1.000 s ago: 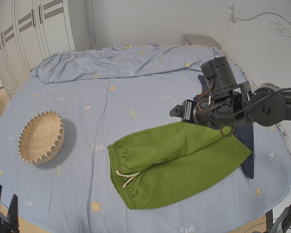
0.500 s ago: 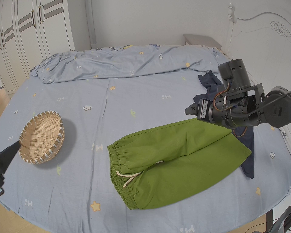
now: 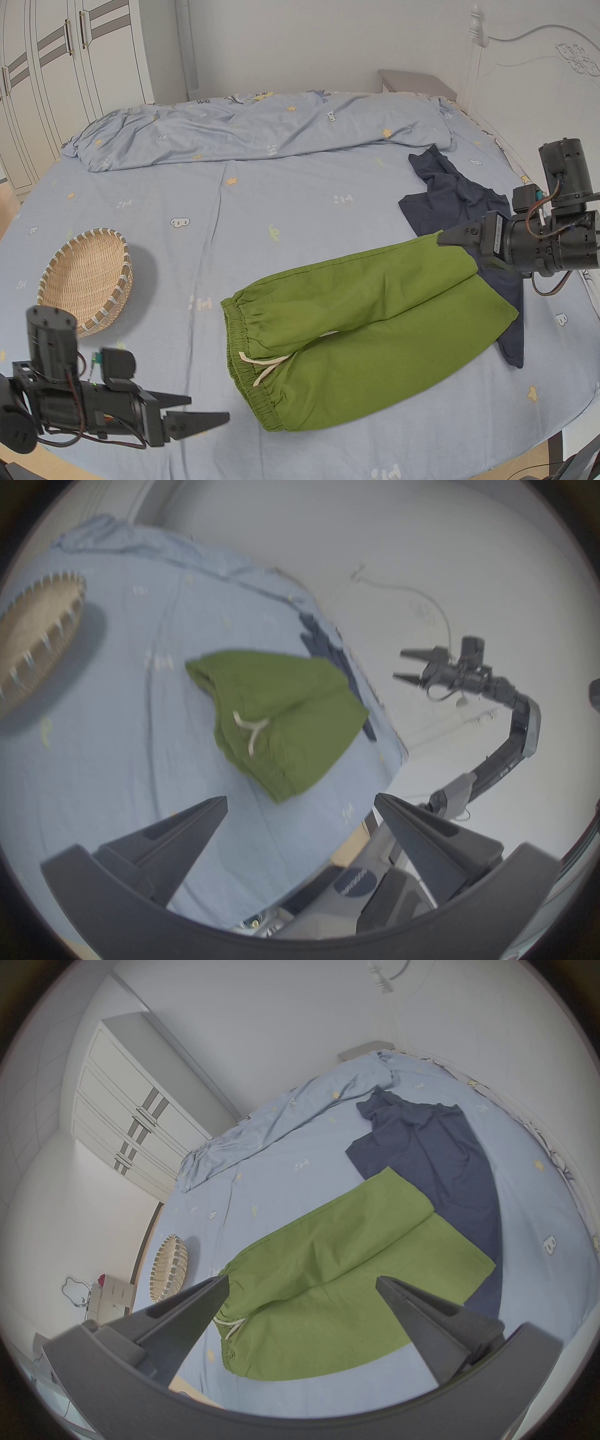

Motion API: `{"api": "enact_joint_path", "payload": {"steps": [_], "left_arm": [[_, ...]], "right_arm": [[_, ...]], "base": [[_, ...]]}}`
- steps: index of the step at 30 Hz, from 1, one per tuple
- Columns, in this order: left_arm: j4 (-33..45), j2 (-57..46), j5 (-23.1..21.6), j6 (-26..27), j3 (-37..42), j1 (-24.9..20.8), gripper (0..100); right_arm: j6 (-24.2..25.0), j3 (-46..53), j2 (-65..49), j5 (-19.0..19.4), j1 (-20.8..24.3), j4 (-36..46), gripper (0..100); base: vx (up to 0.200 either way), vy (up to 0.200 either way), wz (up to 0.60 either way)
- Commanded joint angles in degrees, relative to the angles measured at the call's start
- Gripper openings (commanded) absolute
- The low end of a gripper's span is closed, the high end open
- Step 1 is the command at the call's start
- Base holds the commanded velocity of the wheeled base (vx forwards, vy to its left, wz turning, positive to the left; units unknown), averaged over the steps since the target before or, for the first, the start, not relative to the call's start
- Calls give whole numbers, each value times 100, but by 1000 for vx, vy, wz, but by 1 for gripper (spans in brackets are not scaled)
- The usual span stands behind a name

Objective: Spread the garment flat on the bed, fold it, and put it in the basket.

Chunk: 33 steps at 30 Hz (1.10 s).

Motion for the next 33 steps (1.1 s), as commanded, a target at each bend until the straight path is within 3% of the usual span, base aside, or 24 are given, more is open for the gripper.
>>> {"api": "enact_joint_path", "payload": {"steps": [1,13,23,33], "left_arm": [[-203,1299,-215,60,290,-417,100],[-608,2960,-206,-27,-360,-505,100],[-977,3294,-171,-687,-1186,-584,100],[-977,3593,-153,-739,-1564,-478,100]], "right_arm": [[-39,370,-418,230,-463,-12,100],[-39,467,-427,230,-454,-20,100],[-39,537,-339,230,-419,-29,100],[-39,555,-322,230,-437,-29,100]], "base": [[0,0,0],[0,0,0],[0,0,0],[0,0,0]]}}
